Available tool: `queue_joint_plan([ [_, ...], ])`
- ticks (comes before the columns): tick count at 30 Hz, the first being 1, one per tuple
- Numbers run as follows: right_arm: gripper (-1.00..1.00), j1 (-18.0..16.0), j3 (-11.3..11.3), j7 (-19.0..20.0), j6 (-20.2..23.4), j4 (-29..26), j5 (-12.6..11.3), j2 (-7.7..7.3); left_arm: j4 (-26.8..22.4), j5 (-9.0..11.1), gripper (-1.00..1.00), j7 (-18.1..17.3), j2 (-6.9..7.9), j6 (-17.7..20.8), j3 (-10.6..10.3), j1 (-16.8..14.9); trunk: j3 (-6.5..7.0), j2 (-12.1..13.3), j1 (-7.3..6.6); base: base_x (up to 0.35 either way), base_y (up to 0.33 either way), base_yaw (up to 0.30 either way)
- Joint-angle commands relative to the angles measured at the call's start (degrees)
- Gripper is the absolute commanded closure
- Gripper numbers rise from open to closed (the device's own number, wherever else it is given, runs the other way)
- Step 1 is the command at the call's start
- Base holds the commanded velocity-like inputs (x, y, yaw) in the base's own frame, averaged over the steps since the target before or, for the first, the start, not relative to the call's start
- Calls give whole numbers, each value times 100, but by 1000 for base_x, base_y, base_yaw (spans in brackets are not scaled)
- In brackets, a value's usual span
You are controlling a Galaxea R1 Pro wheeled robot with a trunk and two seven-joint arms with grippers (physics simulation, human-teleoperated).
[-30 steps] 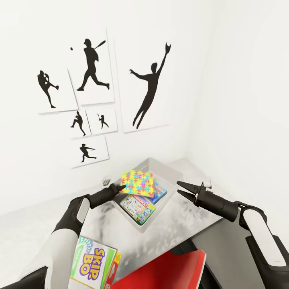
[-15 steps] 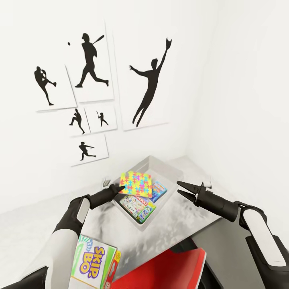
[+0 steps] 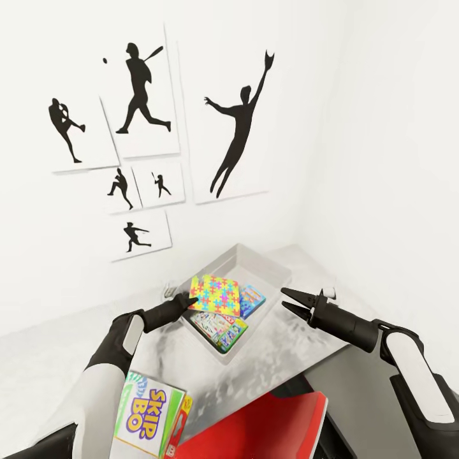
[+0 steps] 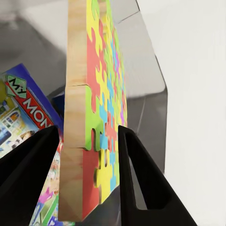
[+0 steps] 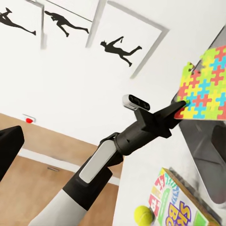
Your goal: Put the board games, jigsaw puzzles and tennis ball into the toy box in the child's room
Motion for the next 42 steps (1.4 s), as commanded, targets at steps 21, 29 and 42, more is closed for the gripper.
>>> queue_joint_plan([
  [21, -100, -6, 2, 58, 16, 1, 57, 7, -1, -1, 100, 115, -45, -23, 22, -6, -149, -12, 3, 0, 0, 0],
  [29, -100, -6, -7, 29, -41, 35, 194, 108, -94, 170, 100, 1, -113, 156, 19, -14, -149, -12, 3, 0, 0, 0],
  [42, -100, -5, -6, 48, -29, 30, 531, 157, -98, 172, 100, -335, -125, 244, -14, -14, -149, -12, 3, 0, 0, 0],
])
